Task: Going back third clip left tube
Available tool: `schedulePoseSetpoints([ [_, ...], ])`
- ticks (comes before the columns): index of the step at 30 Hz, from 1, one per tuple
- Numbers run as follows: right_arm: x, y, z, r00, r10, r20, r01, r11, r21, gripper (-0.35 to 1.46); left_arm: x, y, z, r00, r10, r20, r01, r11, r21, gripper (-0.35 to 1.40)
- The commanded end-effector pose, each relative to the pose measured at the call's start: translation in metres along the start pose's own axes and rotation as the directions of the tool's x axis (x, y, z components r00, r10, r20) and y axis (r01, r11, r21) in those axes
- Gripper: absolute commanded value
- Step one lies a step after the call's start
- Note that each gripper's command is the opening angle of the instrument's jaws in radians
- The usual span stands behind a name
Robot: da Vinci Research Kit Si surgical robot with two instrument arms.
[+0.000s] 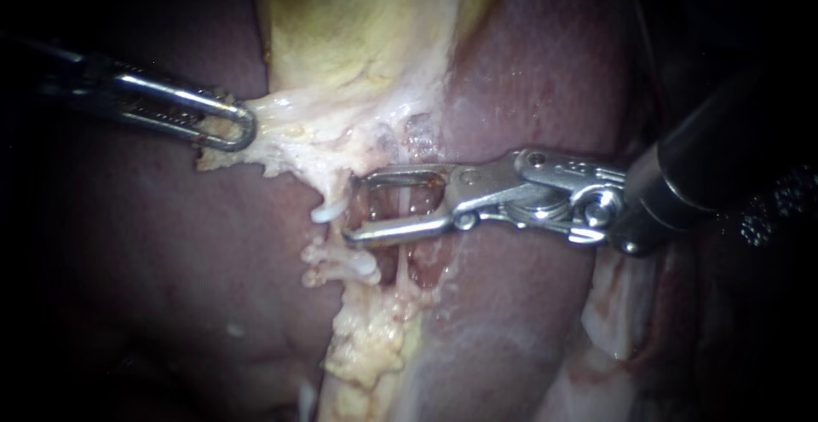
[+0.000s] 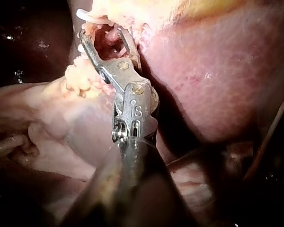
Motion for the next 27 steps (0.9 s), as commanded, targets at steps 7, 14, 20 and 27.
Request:
schedulePoseSetpoints([
  [7,0.0004,-0.0003,0.0007,1.0,-0.004,0.0,0.004,1.0,0.004,0.5,0.0,0.0,0.0,1.0,0.0,0.0,0.0,1.0,0.0,-0.35],
  [14,0.0005,-0.0009,0.0032,1.0,-0.008,0.005,0.008,0.999,0.037,0.5,0.0,0.0,0.0001,1.0,0.0,0.0,0.0,1.0,0.0,-0.35],
  [20,-0.0001,-0.0016,0.0058,1.0,-0.019,0.011,0.018,0.997,0.074,0.5,0.0,0.0,0.0001,1.0,0.0,0.0,0.0,1.0,0.0,-0.35],
  [27,0.0,-0.0021,0.0071,1.0,-0.017,0.015,0.016,0.994,0.104,0.5,0.0,0.0,0.0001,1.0,0.0,0.0,0.0,1.0,0.0,-0.35],
])
